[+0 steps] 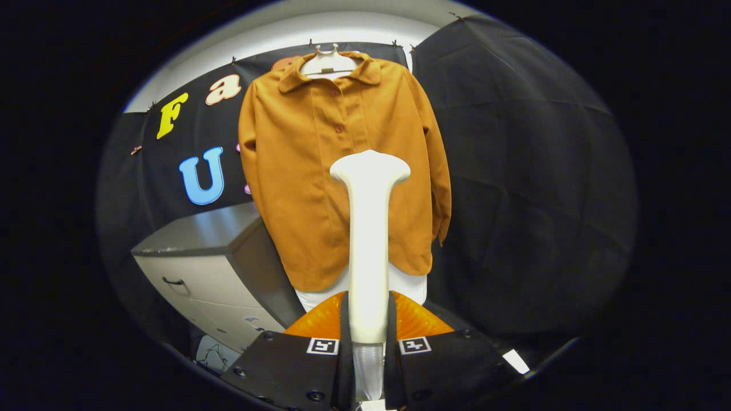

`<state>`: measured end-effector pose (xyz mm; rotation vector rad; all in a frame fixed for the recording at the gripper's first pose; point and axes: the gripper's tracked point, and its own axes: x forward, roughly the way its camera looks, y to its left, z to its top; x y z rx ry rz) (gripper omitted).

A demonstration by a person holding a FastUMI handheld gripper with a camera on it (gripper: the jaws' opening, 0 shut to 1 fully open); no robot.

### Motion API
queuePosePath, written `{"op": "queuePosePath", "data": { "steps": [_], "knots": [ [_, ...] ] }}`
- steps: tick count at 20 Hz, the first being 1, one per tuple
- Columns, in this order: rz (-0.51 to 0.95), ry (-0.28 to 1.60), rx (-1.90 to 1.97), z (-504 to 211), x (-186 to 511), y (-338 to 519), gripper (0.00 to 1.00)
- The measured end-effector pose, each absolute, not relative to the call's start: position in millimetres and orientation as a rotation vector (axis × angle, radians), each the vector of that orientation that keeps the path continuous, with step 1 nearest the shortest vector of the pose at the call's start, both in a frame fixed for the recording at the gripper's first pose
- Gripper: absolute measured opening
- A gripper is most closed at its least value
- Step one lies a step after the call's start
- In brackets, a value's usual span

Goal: Iron the clothes twice with a garment steamer, once on the left side and once on the right side.

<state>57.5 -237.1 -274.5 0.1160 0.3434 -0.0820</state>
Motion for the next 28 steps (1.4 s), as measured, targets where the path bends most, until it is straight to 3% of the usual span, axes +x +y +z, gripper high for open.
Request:
{"op": "queuePosePath", "data": {
  "steps": [10, 28],
  "knots": [
    [-0.075, 0.144, 0.073, -117, 70, -141, 0.23],
    [0.008, 0.063, 0.045, -52, 47, 0, 0.23]
  ]
}}
